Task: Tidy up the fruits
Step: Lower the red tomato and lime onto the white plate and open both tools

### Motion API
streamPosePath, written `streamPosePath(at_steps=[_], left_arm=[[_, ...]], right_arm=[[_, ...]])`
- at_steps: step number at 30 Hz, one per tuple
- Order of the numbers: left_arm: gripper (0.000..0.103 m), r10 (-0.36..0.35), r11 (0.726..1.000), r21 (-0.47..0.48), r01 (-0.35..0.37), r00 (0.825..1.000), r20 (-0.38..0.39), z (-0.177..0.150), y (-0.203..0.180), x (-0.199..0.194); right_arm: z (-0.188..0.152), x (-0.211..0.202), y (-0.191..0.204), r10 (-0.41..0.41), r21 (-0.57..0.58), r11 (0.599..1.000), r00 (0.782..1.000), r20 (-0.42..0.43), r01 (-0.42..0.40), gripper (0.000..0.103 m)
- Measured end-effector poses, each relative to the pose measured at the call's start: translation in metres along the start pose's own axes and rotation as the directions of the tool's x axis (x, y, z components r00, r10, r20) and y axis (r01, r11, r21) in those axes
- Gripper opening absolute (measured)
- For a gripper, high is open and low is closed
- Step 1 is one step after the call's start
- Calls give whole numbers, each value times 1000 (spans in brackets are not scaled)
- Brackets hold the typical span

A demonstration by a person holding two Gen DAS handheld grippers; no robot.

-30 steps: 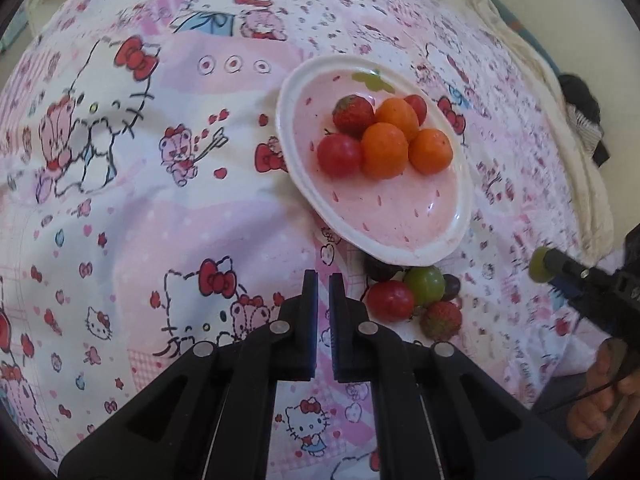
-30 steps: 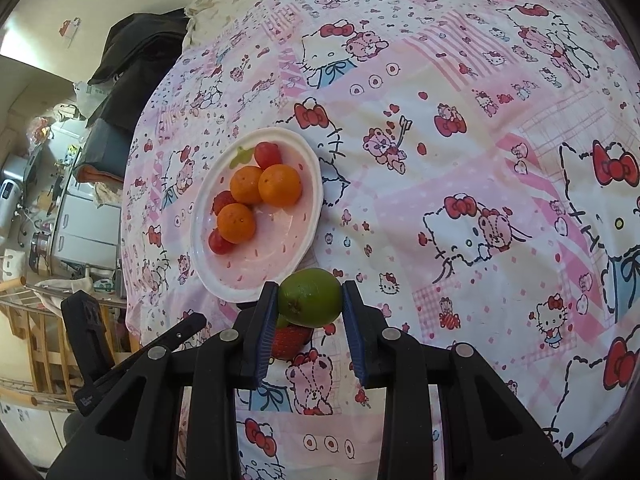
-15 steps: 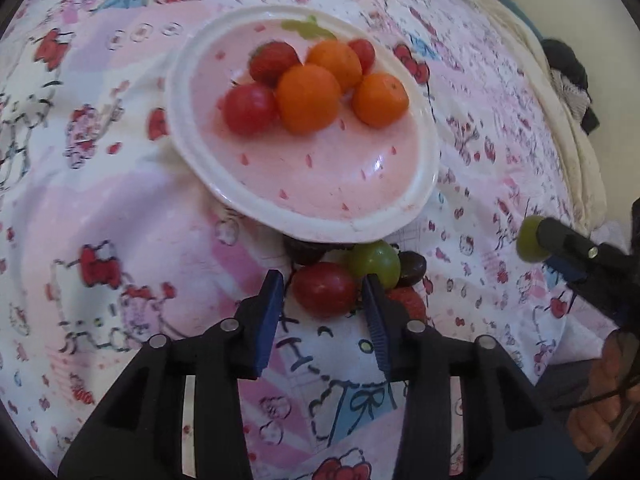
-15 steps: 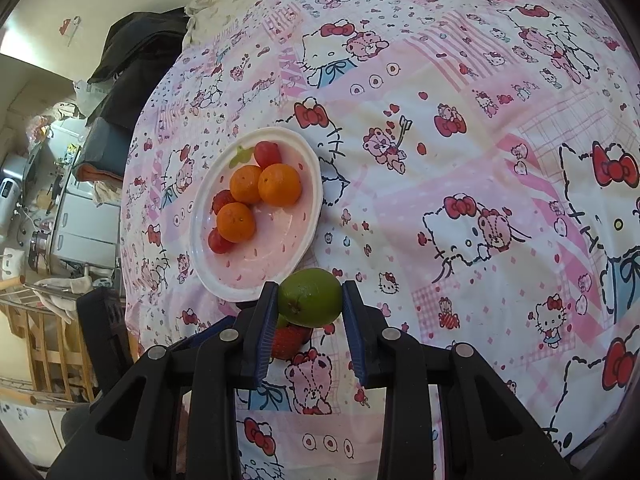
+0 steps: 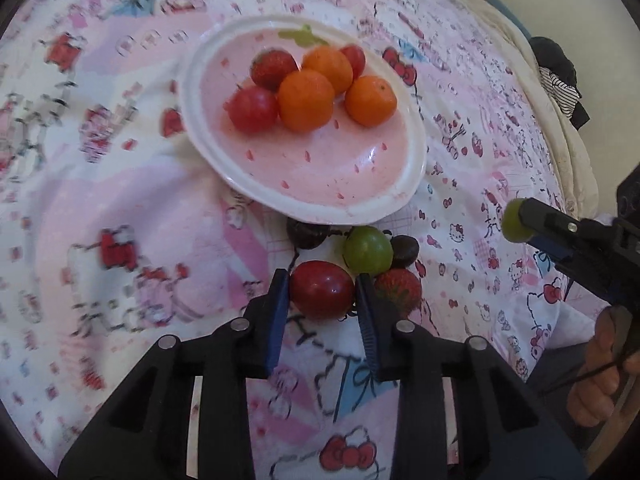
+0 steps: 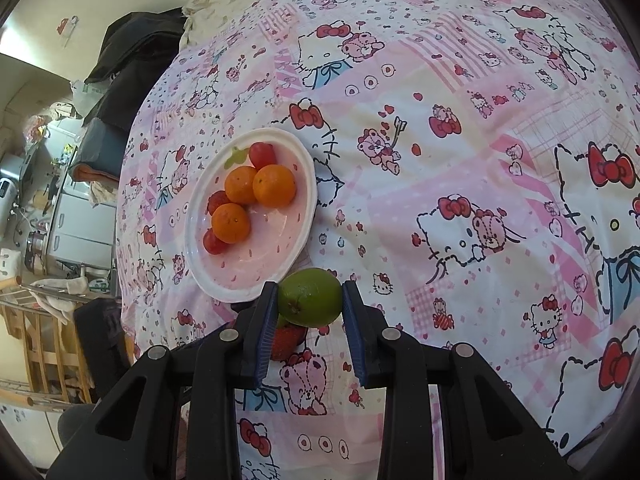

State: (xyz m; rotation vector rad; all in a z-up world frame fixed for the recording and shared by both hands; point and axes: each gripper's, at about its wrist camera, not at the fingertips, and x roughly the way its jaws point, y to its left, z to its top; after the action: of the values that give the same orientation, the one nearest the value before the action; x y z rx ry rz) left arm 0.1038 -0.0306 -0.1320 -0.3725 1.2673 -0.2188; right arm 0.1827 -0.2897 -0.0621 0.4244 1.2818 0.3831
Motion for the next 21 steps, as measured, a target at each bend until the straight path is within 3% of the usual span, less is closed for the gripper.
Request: streamPosePath(at_steps=[4,10,17,21], left_arm=[[29,55,998,28,-59,991,120,4,2,-44],[29,140,983,76,-166,952,271,35,3,-85],[29,207,956,141,-256,934,291,69,-7,-68],[29,226,948,160,-274,937,266,77,-8,-47]], right_arm=[[2,-4,6,56,4,998,998,18,-56,33],[15,0,26,115,-45,993,993,34,-114,33],[41,23,43,91,-100,991,995,29,-88,33],[52,45,46,53,-122,991,999,-1,-53,33]])
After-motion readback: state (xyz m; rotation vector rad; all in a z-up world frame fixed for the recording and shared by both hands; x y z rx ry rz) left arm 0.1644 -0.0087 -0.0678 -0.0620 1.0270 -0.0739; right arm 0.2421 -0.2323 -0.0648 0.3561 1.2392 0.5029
